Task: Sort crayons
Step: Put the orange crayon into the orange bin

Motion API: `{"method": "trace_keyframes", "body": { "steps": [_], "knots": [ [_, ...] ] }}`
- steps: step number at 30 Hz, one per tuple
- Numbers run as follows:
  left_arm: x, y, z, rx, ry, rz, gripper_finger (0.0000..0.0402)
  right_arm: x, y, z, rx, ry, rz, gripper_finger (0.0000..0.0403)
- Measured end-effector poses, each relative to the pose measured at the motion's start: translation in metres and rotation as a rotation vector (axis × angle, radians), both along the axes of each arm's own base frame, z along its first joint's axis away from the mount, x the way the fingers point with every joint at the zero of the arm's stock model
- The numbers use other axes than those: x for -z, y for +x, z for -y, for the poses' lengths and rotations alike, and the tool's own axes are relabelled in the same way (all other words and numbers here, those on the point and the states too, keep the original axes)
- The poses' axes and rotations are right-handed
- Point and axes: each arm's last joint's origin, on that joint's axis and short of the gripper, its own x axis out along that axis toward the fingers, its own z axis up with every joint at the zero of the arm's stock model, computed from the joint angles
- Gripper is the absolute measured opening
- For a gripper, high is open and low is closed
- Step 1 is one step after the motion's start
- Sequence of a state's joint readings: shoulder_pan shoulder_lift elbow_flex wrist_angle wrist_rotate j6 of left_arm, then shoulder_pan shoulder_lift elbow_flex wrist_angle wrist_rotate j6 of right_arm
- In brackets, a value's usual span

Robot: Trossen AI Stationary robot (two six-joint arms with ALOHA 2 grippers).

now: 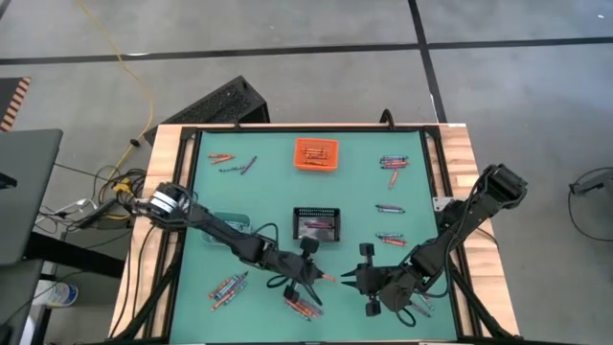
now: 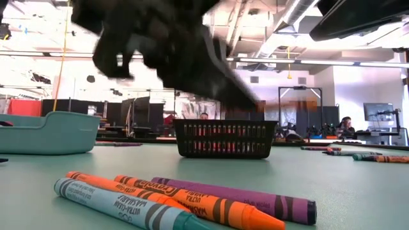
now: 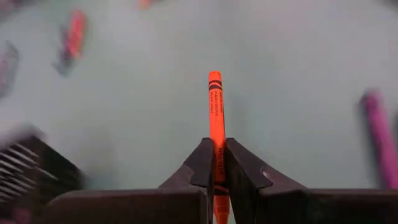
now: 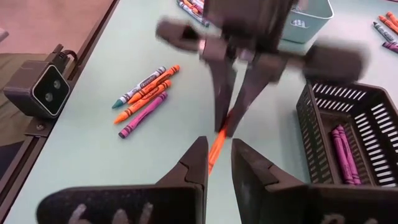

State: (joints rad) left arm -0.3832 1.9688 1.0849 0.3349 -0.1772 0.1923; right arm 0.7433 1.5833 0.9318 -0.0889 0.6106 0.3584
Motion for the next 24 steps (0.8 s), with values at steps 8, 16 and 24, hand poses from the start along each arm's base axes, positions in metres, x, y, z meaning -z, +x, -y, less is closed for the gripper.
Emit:
{"method": "trace_keyframes", "body": {
  "steps": [8,16,24],
  "knots": [
    [-0.051,-0.011,-0.027,-0.074,0.128,0.037,0.0013,0.0,0.0,0.0,0.0,0.005,0.005,0.0063],
    [-0.071,-0.005,-0.103,-0.238,0.218,0.024,0.0013,-0.001,0.001,-0.001,0.0,0.011,0.012,0.0063],
    [-0.068,-0.009,-0.207,-0.369,0.182,-0.039,0.0013,-0.001,0.001,-0.001,-0.01,-0.003,0.011,0.0063]
  ]
}}
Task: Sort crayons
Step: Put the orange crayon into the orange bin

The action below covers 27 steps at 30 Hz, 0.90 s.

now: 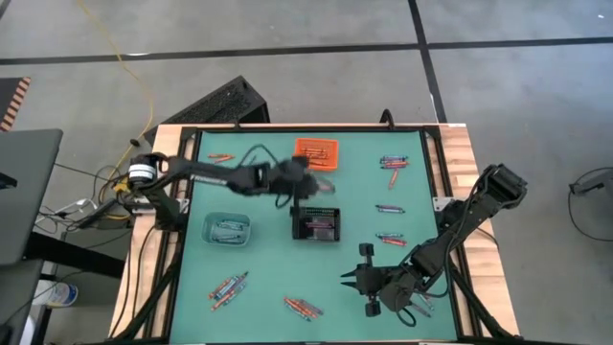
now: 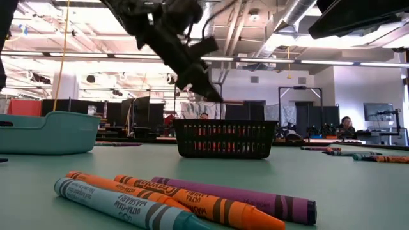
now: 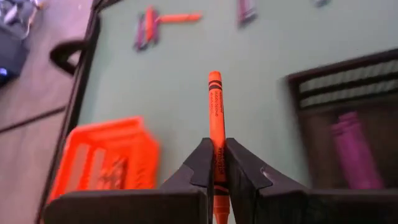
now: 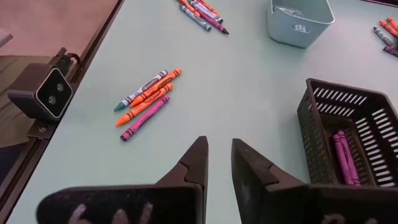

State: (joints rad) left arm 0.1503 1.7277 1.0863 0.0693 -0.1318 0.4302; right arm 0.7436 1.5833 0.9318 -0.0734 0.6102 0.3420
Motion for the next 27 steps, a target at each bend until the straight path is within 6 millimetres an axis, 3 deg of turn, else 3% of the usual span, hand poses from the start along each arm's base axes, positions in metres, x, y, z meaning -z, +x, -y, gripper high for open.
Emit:
{"method": "trace_keyframes", "body": {
  "steps": [5,11,21,27],
  "knots": [
    [0.003,-0.012,-0.052,-0.063,-0.024,-0.01,0.0013,0.0,0.0,0.0,-0.003,-0.005,0.0,0.0063],
    [0.002,-0.027,-0.093,-0.07,-0.1,0.029,0.0013,0.0,0.002,0.003,-0.016,-0.044,0.0,0.0063],
    [0.033,-0.022,-0.123,-0.077,-0.128,0.021,0.0013,0.0,0.015,0.019,0.038,-0.053,-0.001,0.0063],
    [0.028,-0.021,-0.133,-0.105,-0.101,0.061,0.0013,0.0,0.016,0.02,0.025,-0.077,-0.003,0.0063]
  ]
}}
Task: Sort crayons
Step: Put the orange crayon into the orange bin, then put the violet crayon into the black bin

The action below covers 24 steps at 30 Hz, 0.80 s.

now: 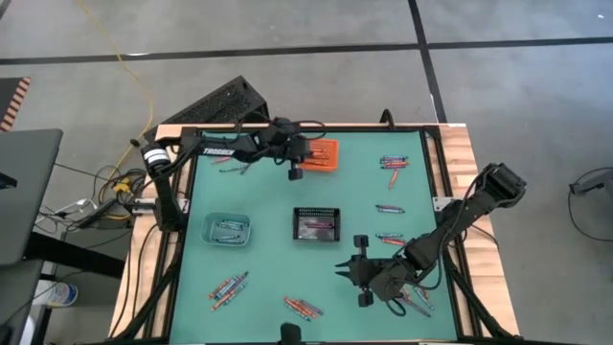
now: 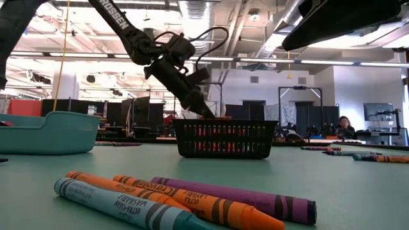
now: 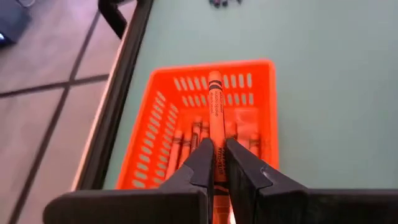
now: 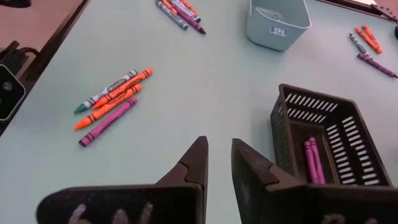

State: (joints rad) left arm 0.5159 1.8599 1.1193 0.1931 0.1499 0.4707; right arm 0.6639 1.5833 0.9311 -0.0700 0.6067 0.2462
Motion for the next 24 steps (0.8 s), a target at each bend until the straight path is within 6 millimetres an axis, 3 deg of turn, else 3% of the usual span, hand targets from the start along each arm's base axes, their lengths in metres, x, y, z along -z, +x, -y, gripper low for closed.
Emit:
{"method": "trace_keyframes", "body": {
  "steps": [8,17,20,24],
  "knots": [
    [0.004,-0.002,-0.005,-0.032,-0.014,-0.002,0.0021,0.0,0.003,0.003,0.001,-0.013,0.001,0.0063],
    [0.003,-0.002,-0.006,-0.081,0.002,-0.011,0.0093,0.0,0.002,0.003,-0.003,-0.011,-0.001,0.0063],
    [-0.01,-0.007,-0.003,-0.147,0.008,-0.005,0.0117,0.0,0.002,0.003,-0.003,-0.011,-0.001,0.0063],
    [-0.046,-0.024,0.006,-0.178,0.012,0.005,0.0133,0.0,0.003,0.003,-0.002,-0.012,-0.002,0.0063]
  ]
}}
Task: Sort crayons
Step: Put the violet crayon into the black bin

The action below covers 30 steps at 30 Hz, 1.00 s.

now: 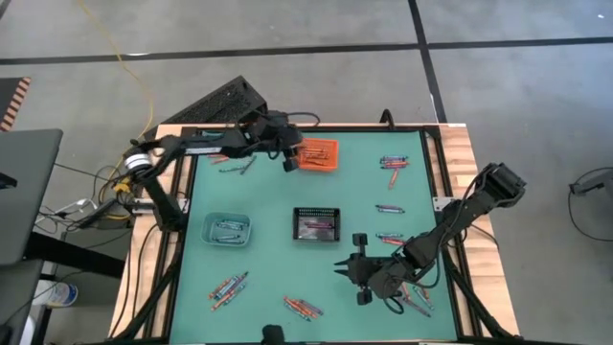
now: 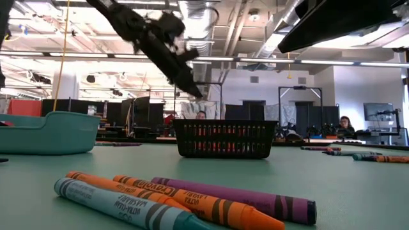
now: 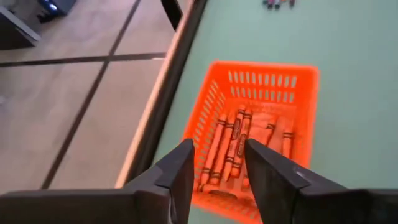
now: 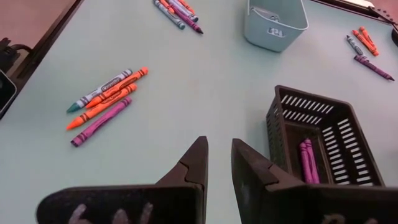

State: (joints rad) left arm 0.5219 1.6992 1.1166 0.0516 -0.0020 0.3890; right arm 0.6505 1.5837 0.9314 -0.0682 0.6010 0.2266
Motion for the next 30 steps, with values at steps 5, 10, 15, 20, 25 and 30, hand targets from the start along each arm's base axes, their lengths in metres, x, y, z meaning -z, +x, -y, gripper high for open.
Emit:
{"method": "trace_keyframes", "body": {
  "steps": [5,10,15,20,25,30],
  "knots": [
    [-0.048,-0.034,0.022,-0.006,-0.106,0.041,0.0135,0.0,0.003,0.004,0.015,0.001,-0.001,0.0063],
    [-0.07,-0.074,0.053,0.016,-0.164,0.091,0.0135,0.0,0.007,0.01,0.05,0.02,0.003,0.0063],
    [-0.066,-0.116,0.092,0.055,-0.181,0.204,0.0135,0.0,0.009,0.015,0.091,0.061,0.004,0.0063],
    [-0.05,-0.155,0.127,0.123,-0.195,0.375,0.0135,0.001,0.013,0.02,0.068,0.099,-0.027,0.0063],
    [-0.028,-0.187,0.147,0.146,-0.193,0.562,0.0135,0.003,0.016,0.039,0.1,0.139,-0.155,0.0063],
    [-0.005,-0.207,0.154,0.135,-0.184,0.648,0.0135,0.0,0.01,0.066,0.246,0.163,-0.397,0.0063]
  ]
}}
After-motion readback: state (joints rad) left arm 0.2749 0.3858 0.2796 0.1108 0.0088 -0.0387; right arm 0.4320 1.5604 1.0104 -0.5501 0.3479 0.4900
